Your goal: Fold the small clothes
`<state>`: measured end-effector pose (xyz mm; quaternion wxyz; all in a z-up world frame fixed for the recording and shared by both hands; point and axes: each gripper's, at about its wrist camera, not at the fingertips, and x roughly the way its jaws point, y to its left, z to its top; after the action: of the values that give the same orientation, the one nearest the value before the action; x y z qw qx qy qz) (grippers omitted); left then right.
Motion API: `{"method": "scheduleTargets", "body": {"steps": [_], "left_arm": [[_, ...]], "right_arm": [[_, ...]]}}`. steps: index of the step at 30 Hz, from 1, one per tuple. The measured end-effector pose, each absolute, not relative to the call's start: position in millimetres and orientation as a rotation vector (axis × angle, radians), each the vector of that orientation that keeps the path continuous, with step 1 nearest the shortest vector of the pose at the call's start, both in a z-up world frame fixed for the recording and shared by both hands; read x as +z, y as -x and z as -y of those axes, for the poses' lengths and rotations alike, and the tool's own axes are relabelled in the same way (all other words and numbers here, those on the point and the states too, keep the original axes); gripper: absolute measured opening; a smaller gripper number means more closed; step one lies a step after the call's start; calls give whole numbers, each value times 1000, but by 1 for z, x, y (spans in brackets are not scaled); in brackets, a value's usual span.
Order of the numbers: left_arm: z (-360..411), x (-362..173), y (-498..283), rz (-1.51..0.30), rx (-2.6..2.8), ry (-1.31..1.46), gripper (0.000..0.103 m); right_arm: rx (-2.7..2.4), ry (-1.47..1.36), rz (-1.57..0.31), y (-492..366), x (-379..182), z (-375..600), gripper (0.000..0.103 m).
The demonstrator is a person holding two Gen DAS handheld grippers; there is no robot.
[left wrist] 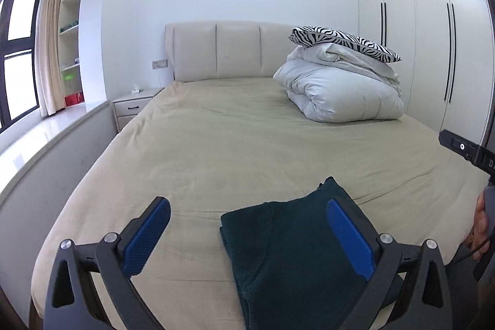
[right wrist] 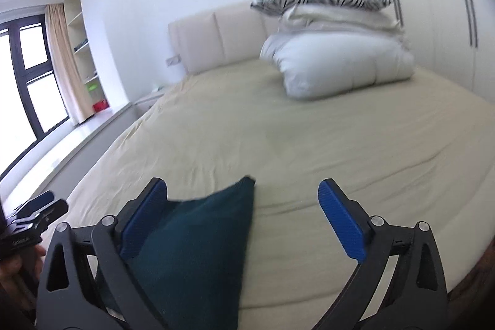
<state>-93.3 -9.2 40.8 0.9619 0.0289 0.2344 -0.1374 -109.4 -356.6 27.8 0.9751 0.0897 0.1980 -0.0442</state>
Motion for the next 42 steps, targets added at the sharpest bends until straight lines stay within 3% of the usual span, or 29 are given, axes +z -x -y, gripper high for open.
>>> {"method": "scheduleTargets", "body": {"steps": [6, 10, 19, 42], "left_arm": [[4, 59, 103, -472, -185, -48, 103], [2, 42, 90, -576, -173, -4, 103], [5, -17, 73, -790, -122, 16, 103], [16, -50, 76, -917, -124, 2, 103]], "right_arm": [[-115, -89, -430, 119, 58, 344, 103], [-113, -86, -480, 129, 62, 334, 103], [-101, -143, -778, 106, -7, 316, 103], [-150, -82, -928, 67, -69, 295, 103]]}}
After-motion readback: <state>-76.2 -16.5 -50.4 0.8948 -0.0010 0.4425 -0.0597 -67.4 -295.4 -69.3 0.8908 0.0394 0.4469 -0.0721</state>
